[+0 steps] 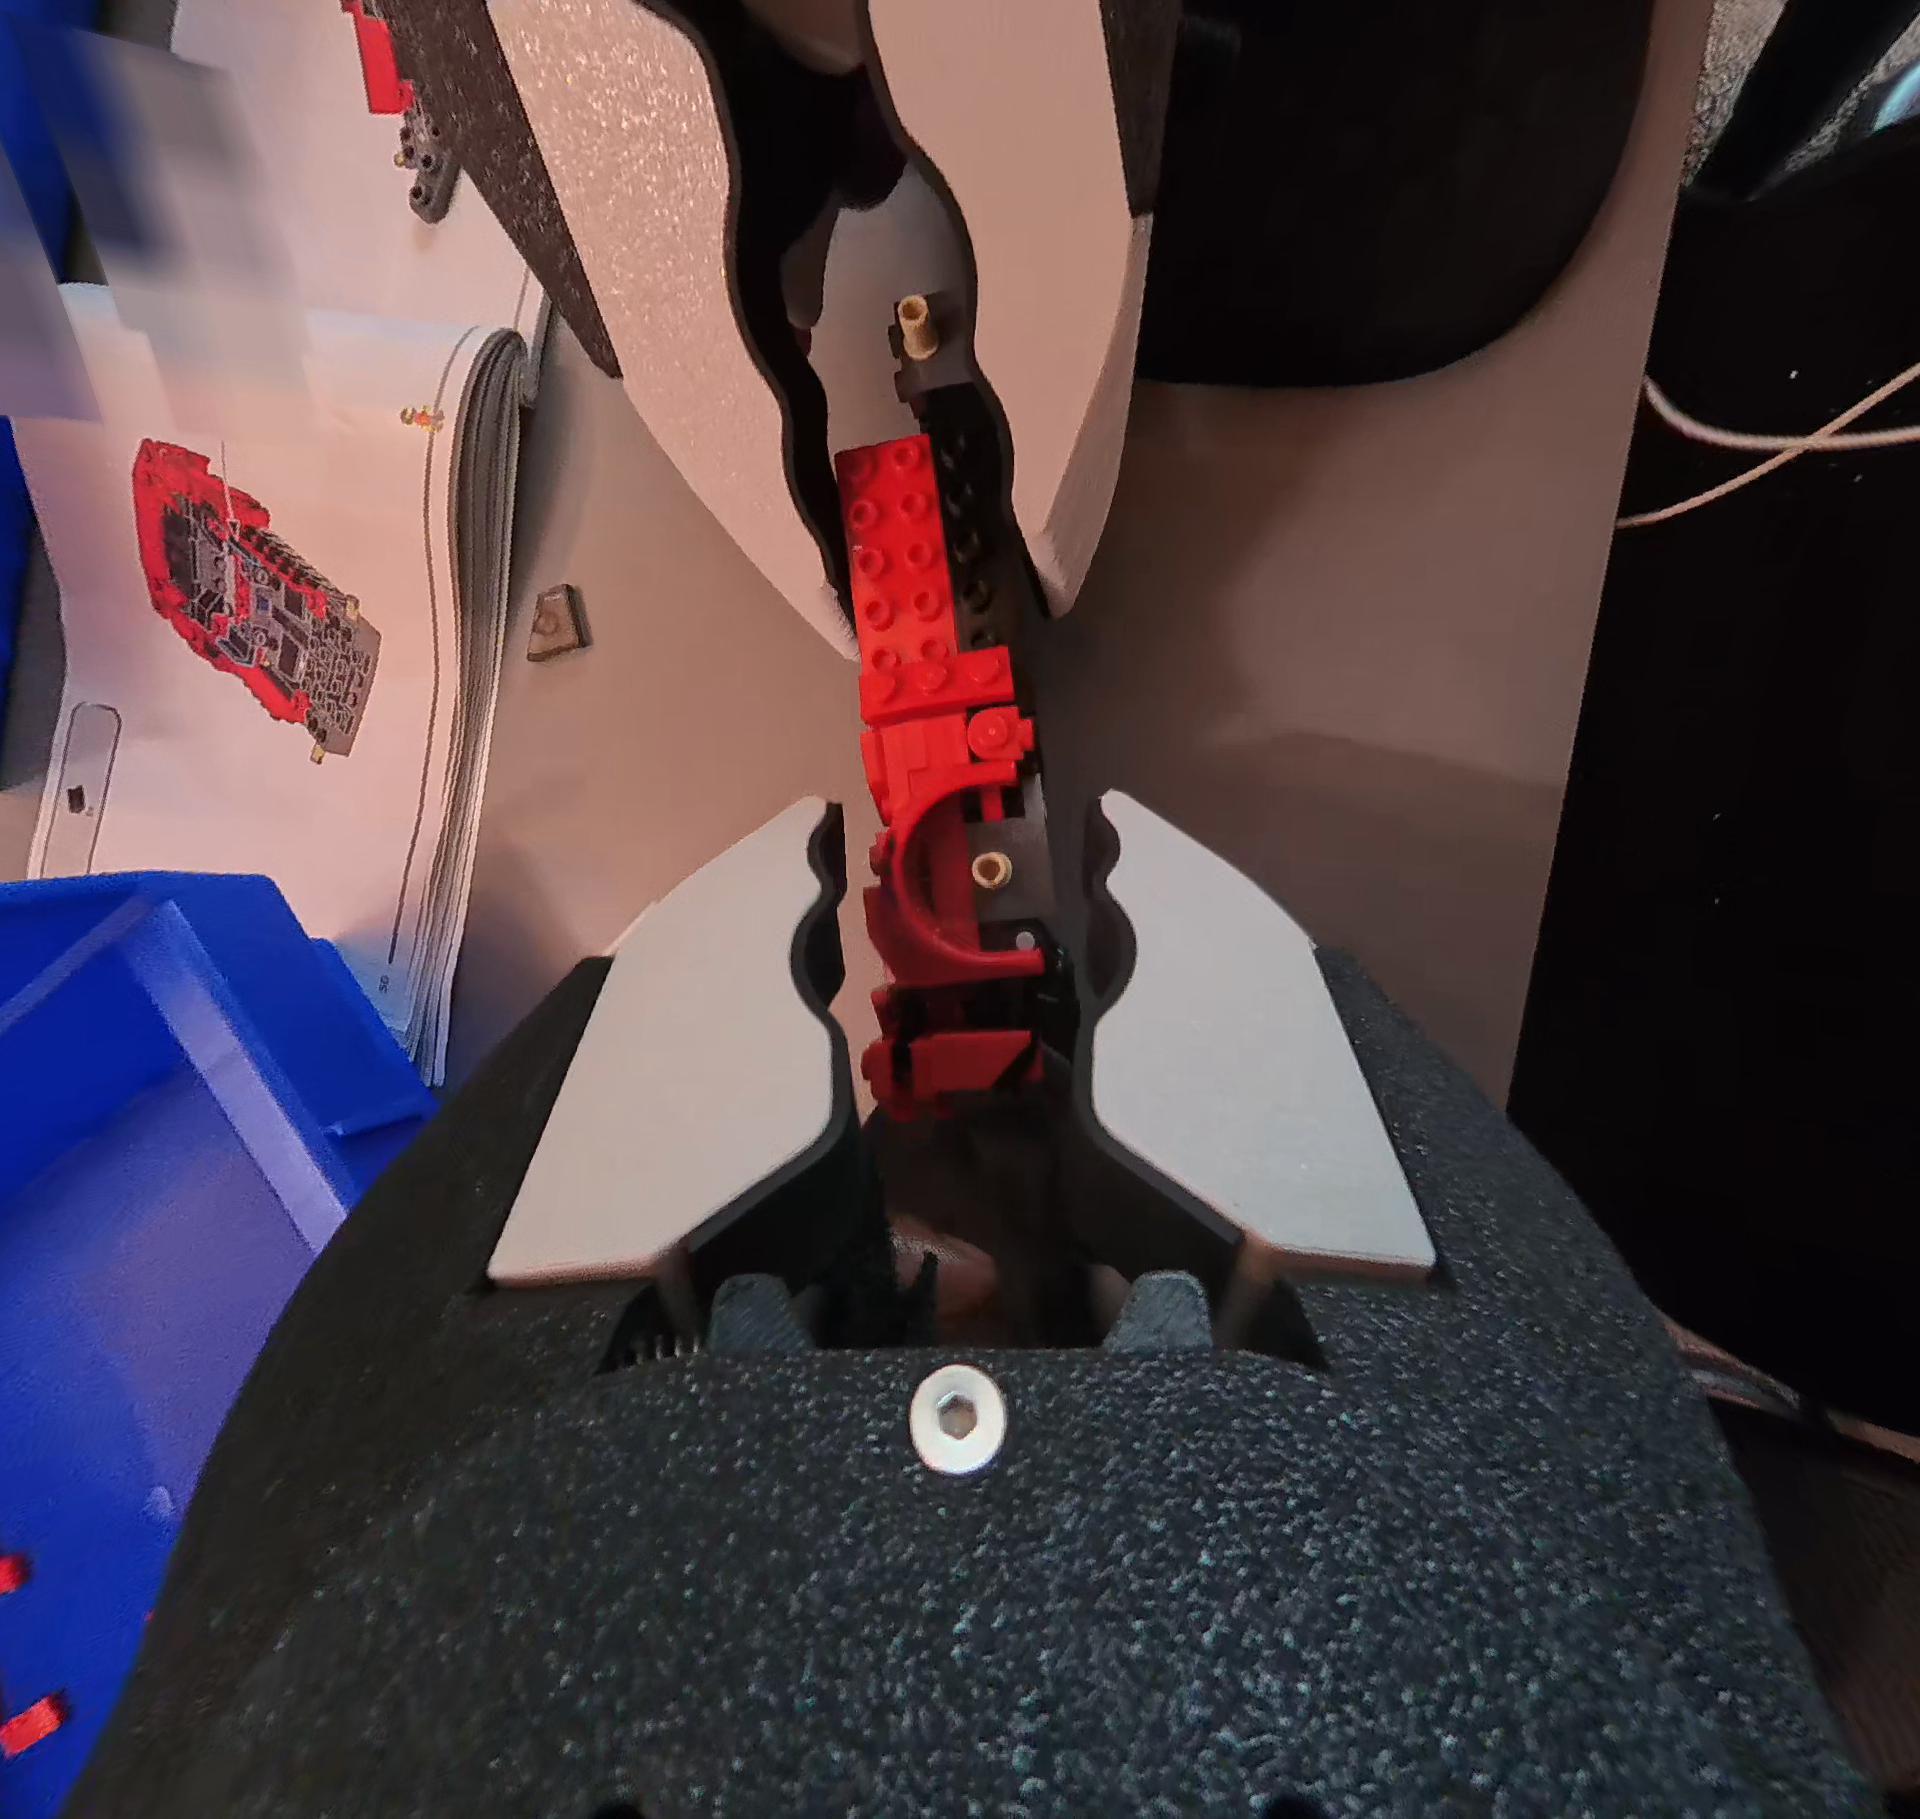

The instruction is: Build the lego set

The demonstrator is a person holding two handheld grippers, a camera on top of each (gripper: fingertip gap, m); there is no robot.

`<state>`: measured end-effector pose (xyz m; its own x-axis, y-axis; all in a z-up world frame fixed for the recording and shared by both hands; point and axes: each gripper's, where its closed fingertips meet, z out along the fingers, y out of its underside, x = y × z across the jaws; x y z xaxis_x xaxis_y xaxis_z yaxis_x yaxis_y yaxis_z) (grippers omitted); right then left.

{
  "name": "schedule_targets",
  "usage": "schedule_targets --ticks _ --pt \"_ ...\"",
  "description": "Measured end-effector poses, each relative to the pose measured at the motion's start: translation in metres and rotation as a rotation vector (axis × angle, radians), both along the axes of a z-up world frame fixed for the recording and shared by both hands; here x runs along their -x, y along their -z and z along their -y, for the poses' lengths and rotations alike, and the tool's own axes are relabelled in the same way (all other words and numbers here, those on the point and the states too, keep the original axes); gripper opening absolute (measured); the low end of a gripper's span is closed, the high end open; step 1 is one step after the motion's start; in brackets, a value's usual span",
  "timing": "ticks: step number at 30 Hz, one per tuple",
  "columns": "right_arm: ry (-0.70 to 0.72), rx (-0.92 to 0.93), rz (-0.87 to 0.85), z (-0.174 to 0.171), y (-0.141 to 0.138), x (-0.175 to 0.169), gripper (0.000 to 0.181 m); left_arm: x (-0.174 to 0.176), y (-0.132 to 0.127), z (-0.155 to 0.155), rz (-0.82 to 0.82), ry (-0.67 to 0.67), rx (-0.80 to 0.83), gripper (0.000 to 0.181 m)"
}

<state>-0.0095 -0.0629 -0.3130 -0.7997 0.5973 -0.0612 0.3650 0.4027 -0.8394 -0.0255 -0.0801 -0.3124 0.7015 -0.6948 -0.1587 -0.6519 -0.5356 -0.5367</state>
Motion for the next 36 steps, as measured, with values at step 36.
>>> schedule_targets --ticks 36 --pt "0.081 -0.052 0.053 0.012 -0.024 0.01 0.0 0.004 0.005 0.004 0.026 0.02 0.025 0.033"
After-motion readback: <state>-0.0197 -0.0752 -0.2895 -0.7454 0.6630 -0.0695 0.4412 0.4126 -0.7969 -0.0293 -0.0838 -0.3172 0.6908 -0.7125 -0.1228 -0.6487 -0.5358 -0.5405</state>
